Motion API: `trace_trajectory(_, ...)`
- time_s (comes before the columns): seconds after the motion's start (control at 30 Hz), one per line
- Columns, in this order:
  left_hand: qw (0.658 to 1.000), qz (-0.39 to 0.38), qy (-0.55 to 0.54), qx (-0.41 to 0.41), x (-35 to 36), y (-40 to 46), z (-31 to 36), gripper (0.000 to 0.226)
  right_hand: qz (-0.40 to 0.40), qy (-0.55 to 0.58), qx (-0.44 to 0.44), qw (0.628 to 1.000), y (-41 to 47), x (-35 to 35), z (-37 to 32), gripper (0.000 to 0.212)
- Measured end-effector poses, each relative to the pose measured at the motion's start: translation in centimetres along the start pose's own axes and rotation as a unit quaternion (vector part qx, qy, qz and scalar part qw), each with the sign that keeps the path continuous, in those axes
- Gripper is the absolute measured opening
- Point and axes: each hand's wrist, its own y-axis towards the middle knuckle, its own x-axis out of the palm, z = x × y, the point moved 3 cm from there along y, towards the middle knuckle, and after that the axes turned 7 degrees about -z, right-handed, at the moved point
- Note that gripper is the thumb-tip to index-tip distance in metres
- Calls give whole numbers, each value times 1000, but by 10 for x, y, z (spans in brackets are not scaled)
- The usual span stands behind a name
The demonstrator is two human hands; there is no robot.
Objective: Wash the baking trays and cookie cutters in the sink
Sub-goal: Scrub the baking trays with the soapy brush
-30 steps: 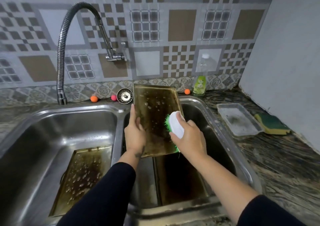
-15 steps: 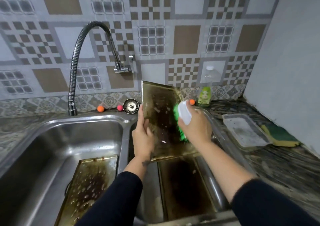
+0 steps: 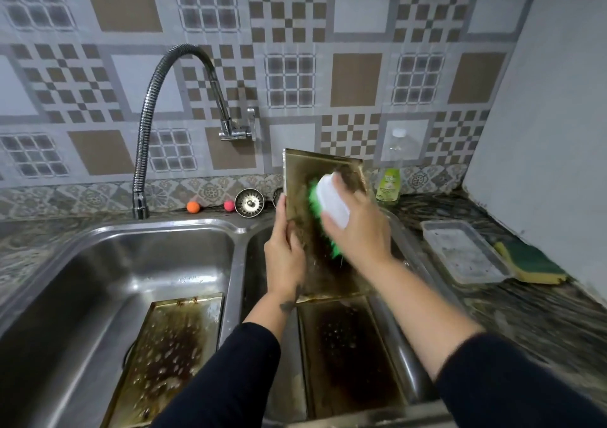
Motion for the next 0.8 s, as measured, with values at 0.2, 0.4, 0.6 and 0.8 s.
trace_trajectory(0.2, 999, -10, 28, -26, -20, 3, -8, 67, -2, -5, -104, 995, -43, 28, -25, 61)
trace_trajectory(0.4, 999, -41, 20, -22, -7, -4, -2, 69, 1, 4, -49, 999, 46, -3, -53, 61)
trace_trajectory(0.6, 998, 37, 24, -41, -41, 8, -1, 70, -41, 120, -98, 987, -59, 44, -34, 66)
trace_trajectory(0.8, 991, -43, 121, -39, -14, -12, -12, 83, -17, 70, 0, 997, 2, 19, -25, 64)
